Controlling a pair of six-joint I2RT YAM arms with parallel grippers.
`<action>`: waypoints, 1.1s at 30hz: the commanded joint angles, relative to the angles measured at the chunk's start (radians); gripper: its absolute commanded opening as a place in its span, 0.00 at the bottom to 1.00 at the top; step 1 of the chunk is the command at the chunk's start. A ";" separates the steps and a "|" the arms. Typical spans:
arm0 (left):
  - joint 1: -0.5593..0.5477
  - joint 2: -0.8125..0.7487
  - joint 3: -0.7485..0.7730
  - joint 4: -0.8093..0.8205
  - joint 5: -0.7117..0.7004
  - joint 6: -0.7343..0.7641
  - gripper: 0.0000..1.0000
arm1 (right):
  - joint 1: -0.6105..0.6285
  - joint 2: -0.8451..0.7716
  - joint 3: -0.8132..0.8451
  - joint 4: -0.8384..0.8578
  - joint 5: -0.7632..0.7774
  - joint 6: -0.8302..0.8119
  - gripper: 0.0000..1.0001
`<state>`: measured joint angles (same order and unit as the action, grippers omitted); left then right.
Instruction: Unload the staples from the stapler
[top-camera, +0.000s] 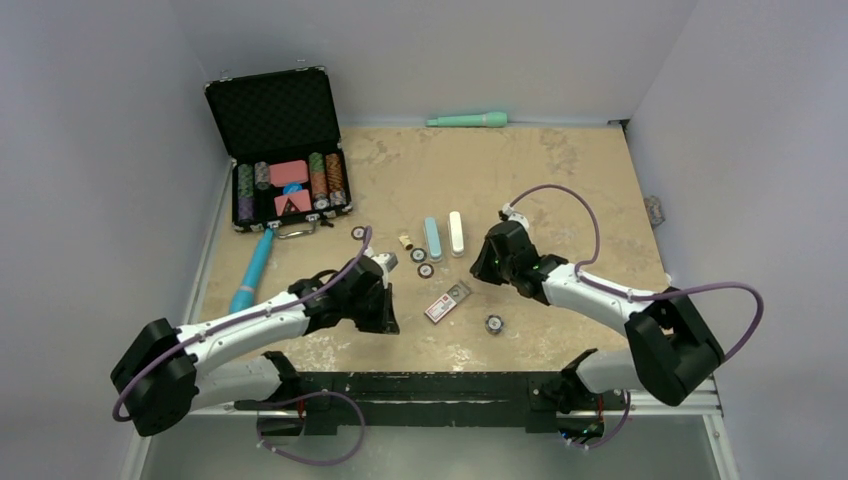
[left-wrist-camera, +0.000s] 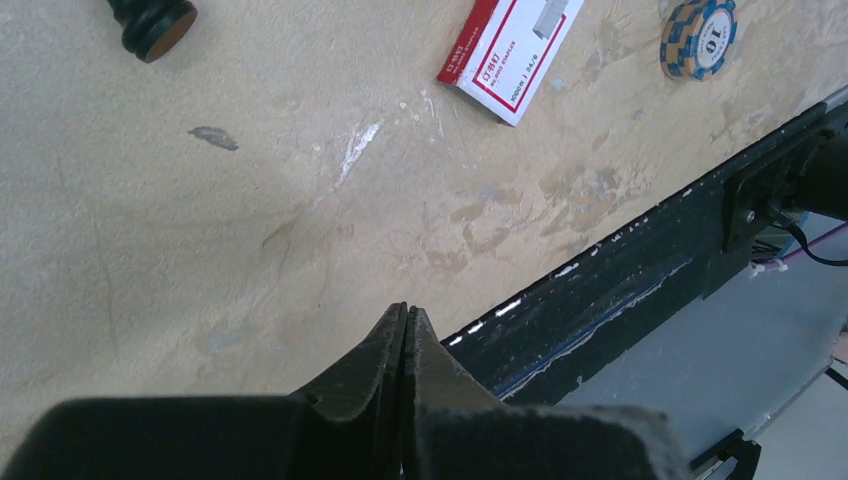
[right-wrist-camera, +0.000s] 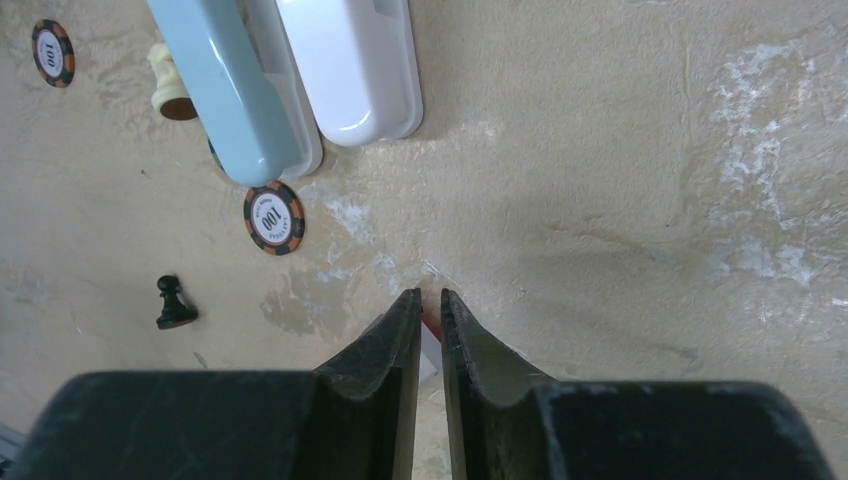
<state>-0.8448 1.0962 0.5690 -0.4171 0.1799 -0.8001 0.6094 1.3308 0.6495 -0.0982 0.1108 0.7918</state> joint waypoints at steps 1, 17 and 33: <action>-0.015 0.068 0.047 0.108 -0.017 -0.020 0.03 | -0.003 0.011 -0.016 0.072 -0.027 -0.001 0.17; -0.039 0.261 0.098 0.210 -0.042 -0.050 0.00 | -0.002 0.070 -0.092 0.170 -0.070 -0.009 0.07; -0.051 0.411 0.160 0.249 -0.050 -0.051 0.00 | -0.002 0.132 -0.128 0.249 -0.129 -0.032 0.02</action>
<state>-0.8917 1.4845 0.6884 -0.2165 0.1429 -0.8467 0.6090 1.4536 0.5468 0.1143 0.0105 0.7845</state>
